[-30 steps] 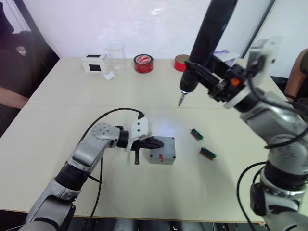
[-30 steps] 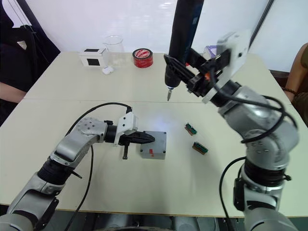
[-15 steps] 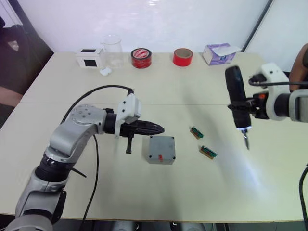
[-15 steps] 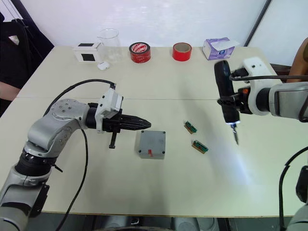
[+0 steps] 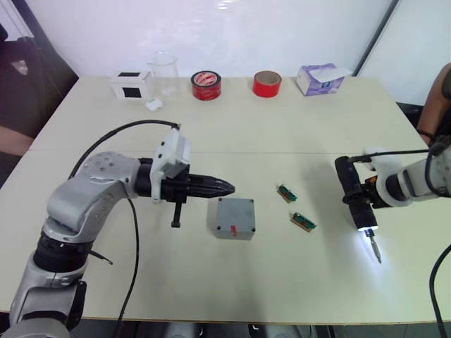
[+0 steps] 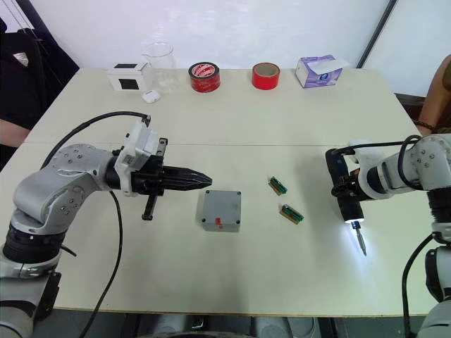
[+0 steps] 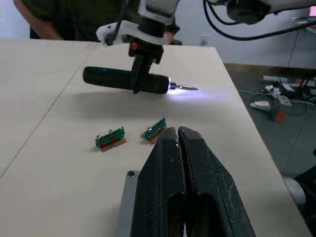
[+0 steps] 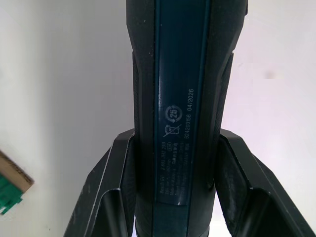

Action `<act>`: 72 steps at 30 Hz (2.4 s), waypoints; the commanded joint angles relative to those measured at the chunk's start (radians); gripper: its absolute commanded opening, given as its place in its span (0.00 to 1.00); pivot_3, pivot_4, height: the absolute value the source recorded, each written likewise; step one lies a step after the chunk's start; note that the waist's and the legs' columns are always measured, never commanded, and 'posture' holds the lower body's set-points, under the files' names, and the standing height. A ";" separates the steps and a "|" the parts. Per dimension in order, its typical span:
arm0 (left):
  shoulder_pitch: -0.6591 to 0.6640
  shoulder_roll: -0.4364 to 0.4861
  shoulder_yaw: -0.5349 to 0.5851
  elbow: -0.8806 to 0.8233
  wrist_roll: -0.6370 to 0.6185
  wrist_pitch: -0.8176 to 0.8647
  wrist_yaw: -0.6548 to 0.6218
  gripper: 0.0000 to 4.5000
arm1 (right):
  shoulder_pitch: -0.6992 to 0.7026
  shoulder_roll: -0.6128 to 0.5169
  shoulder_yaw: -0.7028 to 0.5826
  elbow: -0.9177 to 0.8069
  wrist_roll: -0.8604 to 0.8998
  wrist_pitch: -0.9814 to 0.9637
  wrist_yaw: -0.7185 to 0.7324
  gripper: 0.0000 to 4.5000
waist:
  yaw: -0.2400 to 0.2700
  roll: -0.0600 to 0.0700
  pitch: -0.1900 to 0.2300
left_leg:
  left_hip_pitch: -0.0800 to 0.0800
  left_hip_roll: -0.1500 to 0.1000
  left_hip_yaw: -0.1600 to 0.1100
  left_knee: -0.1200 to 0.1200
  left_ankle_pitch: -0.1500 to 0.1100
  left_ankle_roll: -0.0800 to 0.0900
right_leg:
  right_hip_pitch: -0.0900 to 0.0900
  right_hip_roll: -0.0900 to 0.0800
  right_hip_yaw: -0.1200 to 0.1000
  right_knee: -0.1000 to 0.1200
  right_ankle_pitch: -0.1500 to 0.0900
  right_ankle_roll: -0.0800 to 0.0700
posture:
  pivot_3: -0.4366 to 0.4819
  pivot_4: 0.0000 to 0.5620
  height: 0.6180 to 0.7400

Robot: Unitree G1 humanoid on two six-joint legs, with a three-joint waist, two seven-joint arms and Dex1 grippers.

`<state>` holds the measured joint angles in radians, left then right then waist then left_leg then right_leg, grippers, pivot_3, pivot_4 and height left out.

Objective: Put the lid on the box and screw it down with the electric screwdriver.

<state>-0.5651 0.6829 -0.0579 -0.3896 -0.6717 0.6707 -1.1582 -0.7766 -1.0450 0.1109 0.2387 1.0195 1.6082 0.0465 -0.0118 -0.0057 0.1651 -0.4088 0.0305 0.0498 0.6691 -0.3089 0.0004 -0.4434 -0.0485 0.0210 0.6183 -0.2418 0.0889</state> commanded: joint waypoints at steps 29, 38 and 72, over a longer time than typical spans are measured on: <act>0.181 -0.052 -0.150 0.392 0.376 -0.369 0.057 0.00 | 0.380 0.075 0.024 -0.694 -0.381 -0.710 0.591 0.11 | 0.004 -0.003 0.000 | 0.002 0.001 0.001 0.018 0.000 0.001 | 0.004 -0.001 0.002 0.012 0.001 0.000 | 0.48 0.27 1.00; 0.108 -0.146 -0.176 0.457 0.415 -0.385 0.060 0.00 | 0.401 0.232 0.156 -0.714 -0.504 -0.726 0.584 0.00 | 0.001 -0.003 0.000 | 0.003 0.001 0.000 0.018 0.000 0.001 | 0.004 0.001 0.001 0.014 0.001 0.000 | 0.48 0.27 1.00; 0.164 -0.068 -0.197 0.310 0.410 -0.303 -0.087 0.00 | 0.313 0.289 0.185 -0.566 -0.708 -0.789 0.680 0.00 | 0.007 -0.003 0.000 | 0.002 0.001 0.000 0.024 -0.001 0.001 | 0.005 0.001 0.000 0.018 0.001 0.000 | 0.48 0.27 1.00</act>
<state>-0.3980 0.6254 -0.2588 -0.0512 -0.2508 0.3663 -1.2647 -0.4425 -0.7729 0.3012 -0.3185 0.3188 0.8351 0.7213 -0.0052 -0.0091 0.1649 -0.4066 0.0317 0.0495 0.6932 -0.3094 0.0013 -0.4379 -0.0471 0.0213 0.6362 -0.2405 0.0893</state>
